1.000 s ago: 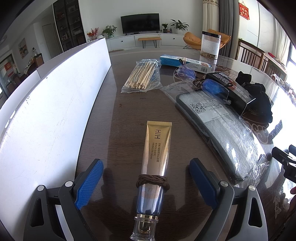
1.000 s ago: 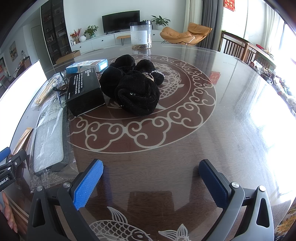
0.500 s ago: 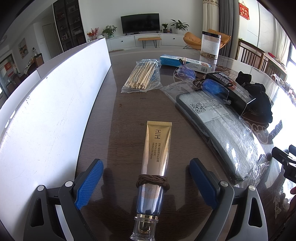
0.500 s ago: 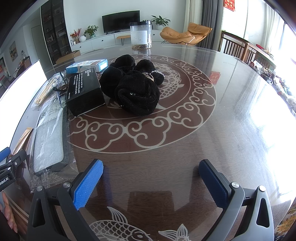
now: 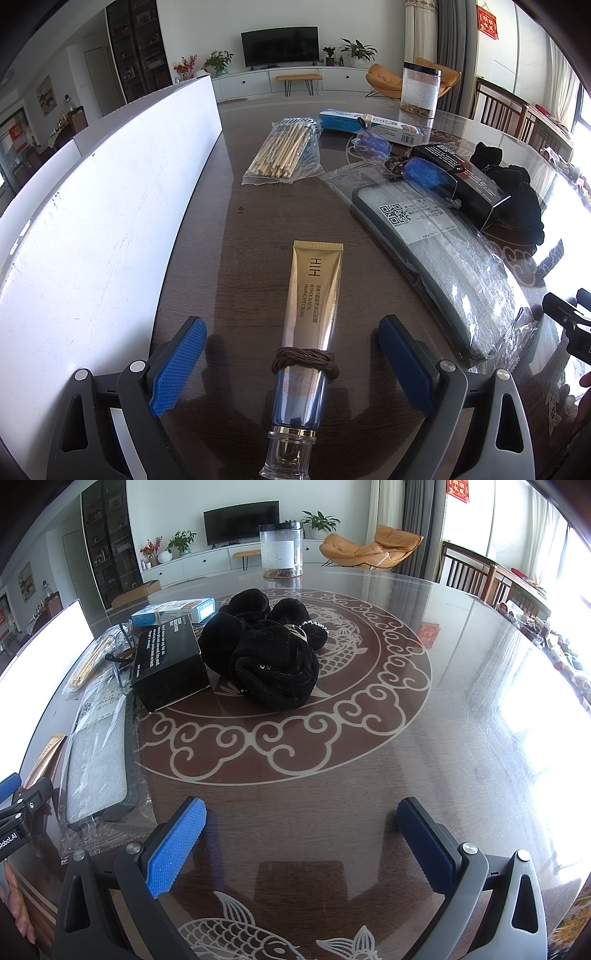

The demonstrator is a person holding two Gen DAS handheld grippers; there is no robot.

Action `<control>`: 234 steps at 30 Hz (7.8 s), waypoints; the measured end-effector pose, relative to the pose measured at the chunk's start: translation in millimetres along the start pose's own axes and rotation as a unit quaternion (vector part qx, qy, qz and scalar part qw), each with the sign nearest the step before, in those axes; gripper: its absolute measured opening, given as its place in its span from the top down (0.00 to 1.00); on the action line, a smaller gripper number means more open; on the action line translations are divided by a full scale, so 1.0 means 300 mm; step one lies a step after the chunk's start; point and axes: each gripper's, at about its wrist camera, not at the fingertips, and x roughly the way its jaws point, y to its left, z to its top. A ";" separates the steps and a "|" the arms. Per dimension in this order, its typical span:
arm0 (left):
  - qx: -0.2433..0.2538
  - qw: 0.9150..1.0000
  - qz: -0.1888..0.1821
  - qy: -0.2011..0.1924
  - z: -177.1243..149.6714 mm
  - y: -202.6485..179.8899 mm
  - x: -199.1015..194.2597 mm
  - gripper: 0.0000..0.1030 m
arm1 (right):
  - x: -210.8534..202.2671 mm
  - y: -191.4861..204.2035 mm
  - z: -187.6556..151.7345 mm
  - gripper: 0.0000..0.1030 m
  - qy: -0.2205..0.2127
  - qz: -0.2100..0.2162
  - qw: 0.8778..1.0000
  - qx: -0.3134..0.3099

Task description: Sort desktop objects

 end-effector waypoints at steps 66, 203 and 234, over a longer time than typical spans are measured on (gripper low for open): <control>-0.136 0.977 -0.073 -0.147 0.106 0.579 -0.796 0.74 | -0.357 0.553 0.371 0.27 0.069 0.599 0.794 0.072; 0.011 0.999 -0.050 0.015 0.074 -0.213 0.070 0.00 | -0.007 -0.004 -0.037 0.00 0.015 0.022 0.999 -0.034; 0.054 0.995 -0.079 0.031 0.248 -0.275 0.198 0.00 | -0.010 -0.007 -0.033 0.00 0.008 0.019 0.999 -0.030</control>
